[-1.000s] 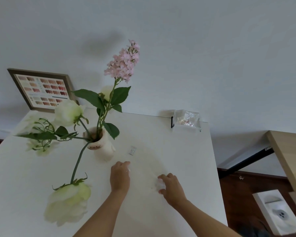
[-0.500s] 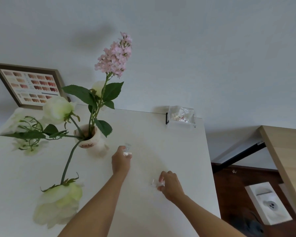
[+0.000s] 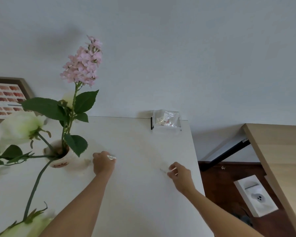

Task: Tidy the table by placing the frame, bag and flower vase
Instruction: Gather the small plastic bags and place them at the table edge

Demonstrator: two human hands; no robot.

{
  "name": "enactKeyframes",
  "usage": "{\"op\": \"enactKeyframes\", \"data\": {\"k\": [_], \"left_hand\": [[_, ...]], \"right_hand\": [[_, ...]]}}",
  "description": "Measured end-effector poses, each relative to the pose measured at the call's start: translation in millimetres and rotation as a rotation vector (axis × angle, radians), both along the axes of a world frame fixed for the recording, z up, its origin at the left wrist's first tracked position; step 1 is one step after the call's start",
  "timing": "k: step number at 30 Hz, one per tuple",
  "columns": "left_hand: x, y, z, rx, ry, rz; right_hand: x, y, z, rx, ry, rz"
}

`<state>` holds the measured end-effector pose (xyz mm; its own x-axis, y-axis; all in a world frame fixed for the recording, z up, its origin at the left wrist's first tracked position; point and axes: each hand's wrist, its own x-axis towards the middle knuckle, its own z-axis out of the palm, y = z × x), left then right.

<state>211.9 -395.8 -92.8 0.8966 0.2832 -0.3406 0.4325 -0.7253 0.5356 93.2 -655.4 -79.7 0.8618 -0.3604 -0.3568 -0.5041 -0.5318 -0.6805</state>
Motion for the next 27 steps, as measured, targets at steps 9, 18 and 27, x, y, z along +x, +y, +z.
{"op": "enactKeyframes", "data": {"k": [9,18,27], "left_hand": [[11,-10,-4,-0.010,-0.043,-0.093],[68,-93,45,-0.318,-0.390,-0.197],[107,-179,57,-0.539,-0.379,-0.149]], "right_hand": [[66,-47,23,-0.042,-0.205,-0.165],[144,-67,48,-0.021,-0.419,-0.361],[173,-68,34,0.014,-0.403,-0.347]]}}
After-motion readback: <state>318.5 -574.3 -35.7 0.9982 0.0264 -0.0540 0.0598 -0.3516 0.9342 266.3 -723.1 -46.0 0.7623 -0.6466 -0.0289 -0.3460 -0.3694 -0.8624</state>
